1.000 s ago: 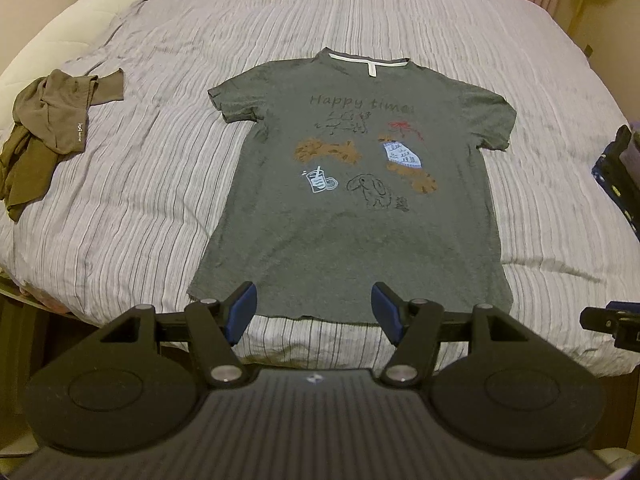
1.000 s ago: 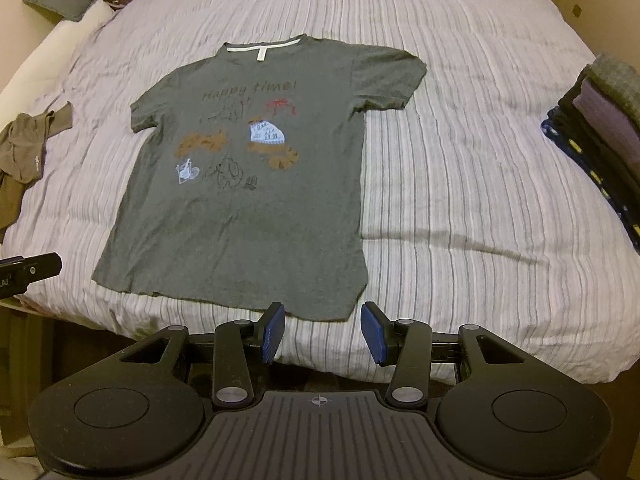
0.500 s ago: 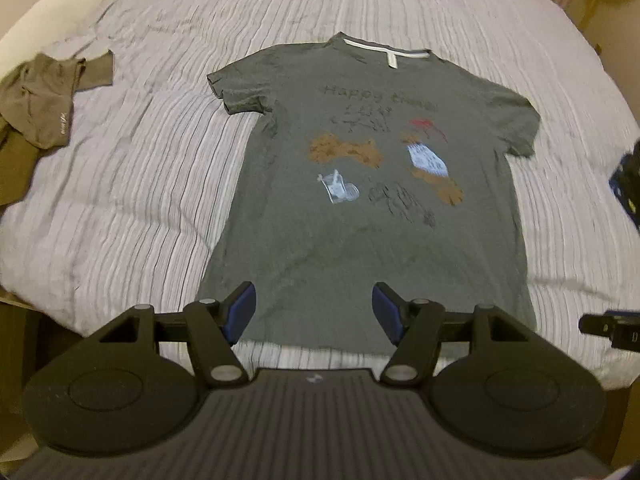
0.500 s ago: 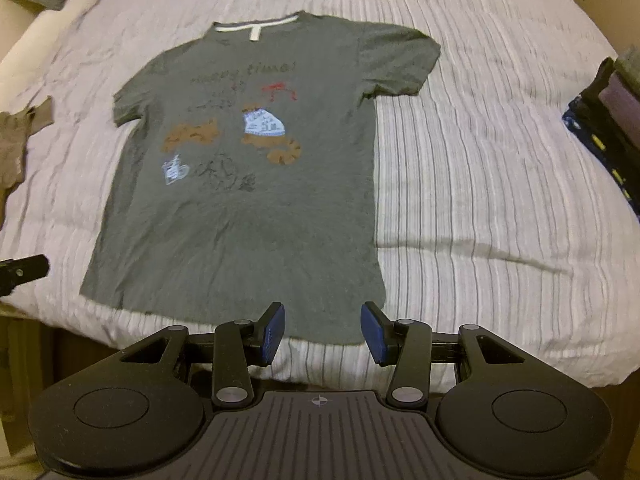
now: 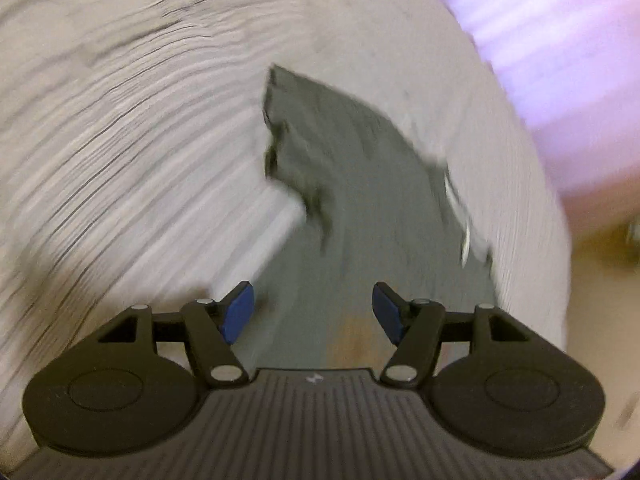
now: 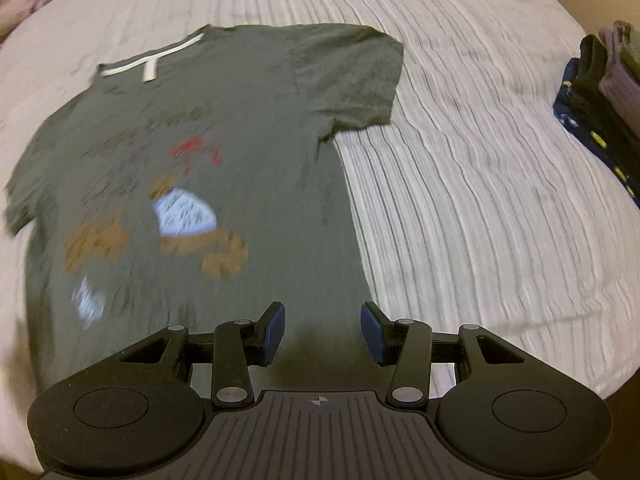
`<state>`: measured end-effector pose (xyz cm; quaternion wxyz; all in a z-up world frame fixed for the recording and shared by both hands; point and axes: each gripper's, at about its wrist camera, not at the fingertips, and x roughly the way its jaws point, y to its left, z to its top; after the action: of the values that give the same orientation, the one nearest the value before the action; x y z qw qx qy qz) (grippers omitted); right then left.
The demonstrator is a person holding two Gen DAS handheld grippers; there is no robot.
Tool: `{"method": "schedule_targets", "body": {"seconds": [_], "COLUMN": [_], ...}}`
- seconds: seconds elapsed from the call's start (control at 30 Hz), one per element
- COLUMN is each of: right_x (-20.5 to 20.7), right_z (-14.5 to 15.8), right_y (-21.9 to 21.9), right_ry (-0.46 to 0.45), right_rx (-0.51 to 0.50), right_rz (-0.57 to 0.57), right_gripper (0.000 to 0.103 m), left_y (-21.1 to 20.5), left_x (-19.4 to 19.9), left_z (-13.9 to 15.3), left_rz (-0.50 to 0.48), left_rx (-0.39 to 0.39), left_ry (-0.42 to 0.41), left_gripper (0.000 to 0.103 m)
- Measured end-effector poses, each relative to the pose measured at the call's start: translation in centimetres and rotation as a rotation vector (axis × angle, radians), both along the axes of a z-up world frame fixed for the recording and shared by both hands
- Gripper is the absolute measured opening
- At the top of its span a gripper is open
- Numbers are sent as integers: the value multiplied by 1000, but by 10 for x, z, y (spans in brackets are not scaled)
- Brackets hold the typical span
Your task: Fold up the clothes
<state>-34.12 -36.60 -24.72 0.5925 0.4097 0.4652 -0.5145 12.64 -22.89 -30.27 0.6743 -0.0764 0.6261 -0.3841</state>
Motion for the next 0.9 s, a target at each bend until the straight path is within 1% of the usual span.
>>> {"method": "schedule_targets", "body": {"seconds": [0.07, 0.1, 0.2, 0.33, 0.43, 0.5, 0.53, 0.6, 0.63, 0.67, 0.7, 0.77, 0.8, 0.9], "right_x": [7, 11, 16, 13, 12, 12, 11, 11, 10, 10, 9, 10, 9, 5], "right_z": [-12, -18, -35, -55, -63, -69, -72, -77, -80, -82, -83, -86, -86, -90], "right_y": [-8, -12, -23, -40, -51, -58, -61, -68, -72, -74, -77, -82, -84, -93], "right_ry": [10, 15, 45, 104, 125, 139, 146, 160, 166, 168, 168, 168, 171, 181], "right_rx": [-5, -8, -9, -4, -3, -2, -2, -1, 0, 1, 2, -4, -9, -7], "right_rz": [-17, -26, -48, -77, -75, -72, -70, -68, -66, -61, -52, -25, -14, -11], "right_gripper": [46, 46, 46, 46, 46, 46, 46, 46, 46, 46, 46, 46, 46, 46], "left_y": [-17, -25, -48, -71, -85, -95, -98, -105, -108, -110, -112, -116, -120, -140], "left_x": [30, 42, 74, 101, 107, 108, 108, 107, 107, 107, 105, 97, 88, 53], "left_z": [-20, -27, -46, -70, -82, -88, -89, -92, -91, -91, -87, -74, -63, -29], "left_rz": [66, 87, 107, 76, 50, 36, 28, 8, -1, -8, -8, -13, -40, -166], "left_rx": [-42, -53, -57, -65, -79, -85, -87, -79, -70, -54, -34, -3, 9, 25], "left_ry": [35, 36, -3, -2, -9, -30, -42, -67, -83, -101, -128, -210, -271, -477], "left_gripper": [61, 61, 61, 61, 61, 60, 54, 36, 14, 1, 1, 1, 0, 0]}}
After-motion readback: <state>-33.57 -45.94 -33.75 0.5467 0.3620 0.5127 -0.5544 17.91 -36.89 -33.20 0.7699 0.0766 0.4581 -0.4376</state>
